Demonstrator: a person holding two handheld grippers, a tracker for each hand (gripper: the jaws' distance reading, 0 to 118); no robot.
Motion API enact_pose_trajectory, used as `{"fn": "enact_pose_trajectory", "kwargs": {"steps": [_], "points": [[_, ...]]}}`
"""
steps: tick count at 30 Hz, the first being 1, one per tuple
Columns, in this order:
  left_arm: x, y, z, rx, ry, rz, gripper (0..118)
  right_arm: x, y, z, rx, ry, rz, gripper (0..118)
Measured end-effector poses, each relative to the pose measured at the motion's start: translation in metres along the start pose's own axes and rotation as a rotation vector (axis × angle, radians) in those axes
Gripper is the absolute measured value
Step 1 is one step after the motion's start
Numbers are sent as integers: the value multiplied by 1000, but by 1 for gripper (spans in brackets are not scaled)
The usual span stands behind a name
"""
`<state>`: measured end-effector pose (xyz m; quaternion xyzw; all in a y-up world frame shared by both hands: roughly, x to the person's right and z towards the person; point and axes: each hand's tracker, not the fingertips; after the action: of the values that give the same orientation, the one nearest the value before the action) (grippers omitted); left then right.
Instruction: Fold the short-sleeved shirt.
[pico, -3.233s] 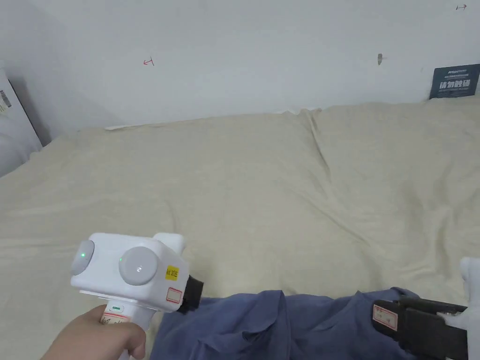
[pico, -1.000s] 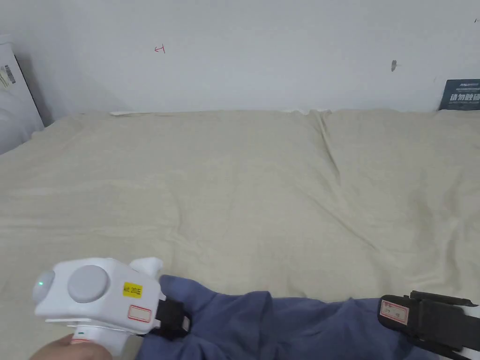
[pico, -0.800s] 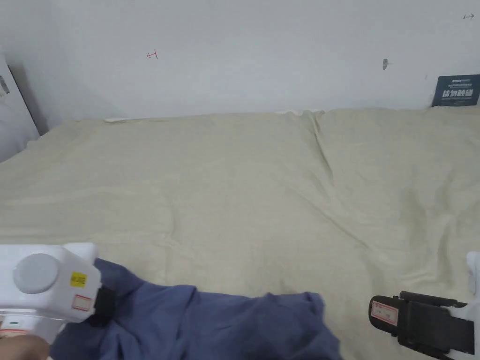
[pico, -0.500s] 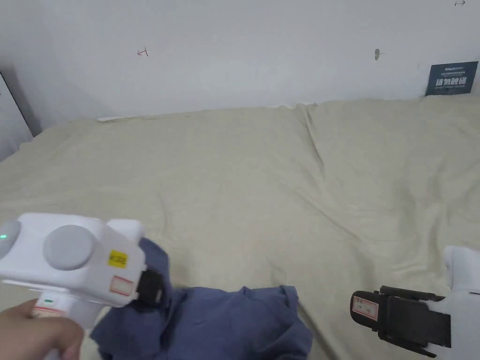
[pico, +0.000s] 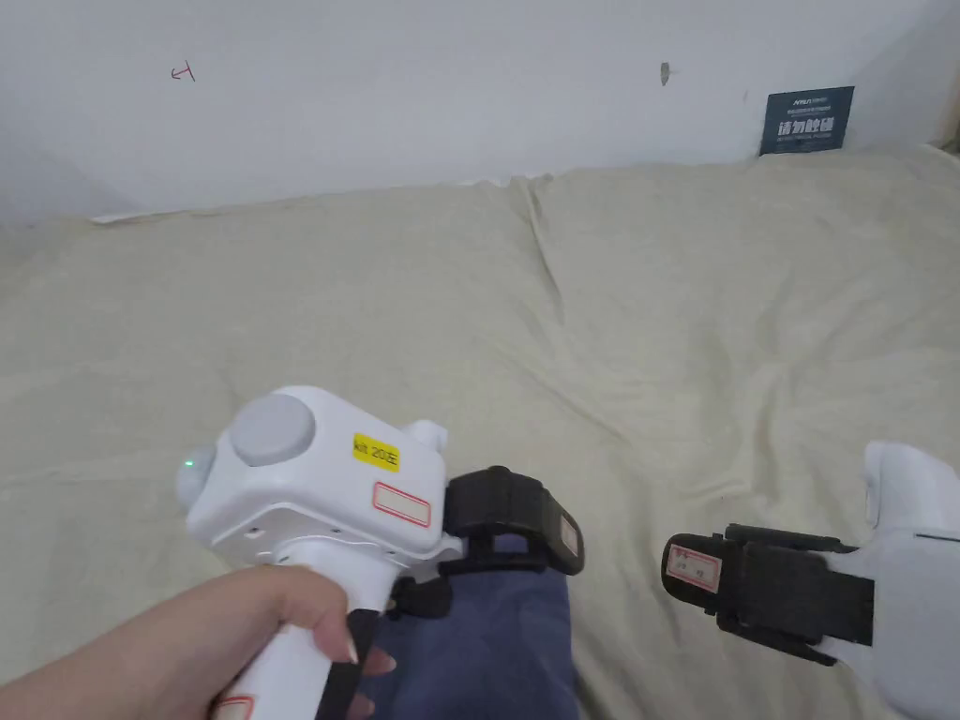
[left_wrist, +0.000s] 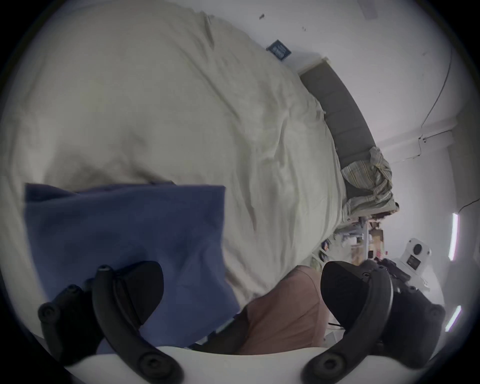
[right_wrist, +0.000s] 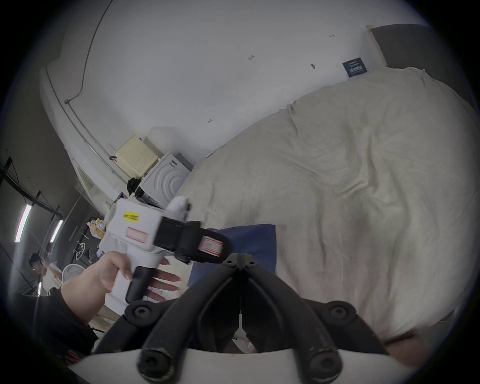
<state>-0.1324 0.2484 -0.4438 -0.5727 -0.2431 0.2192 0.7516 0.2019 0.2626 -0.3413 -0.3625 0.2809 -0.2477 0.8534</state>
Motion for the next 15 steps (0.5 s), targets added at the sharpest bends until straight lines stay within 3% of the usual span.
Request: {"fn": "enact_pose_trajectory", "kwargs": {"steps": [5,6,9,10,15], "points": [[-3,-11,35,84,255,-110,118,8,3,-4,10,-13,-11,0],[-4,-15,34,83,255,-164,110,9,3,-5,9,-14,-16,0],[-1,-21,10,62,268,-231,5,9,2,-7,8,-15,-25,0],[0,-21,-4,48,280,-236,0,7,1,-7,8,-15,-25,0],[1,-20,-66,12,287,-276,0,1,-4,-5,-5,-28,-9,0]]}}
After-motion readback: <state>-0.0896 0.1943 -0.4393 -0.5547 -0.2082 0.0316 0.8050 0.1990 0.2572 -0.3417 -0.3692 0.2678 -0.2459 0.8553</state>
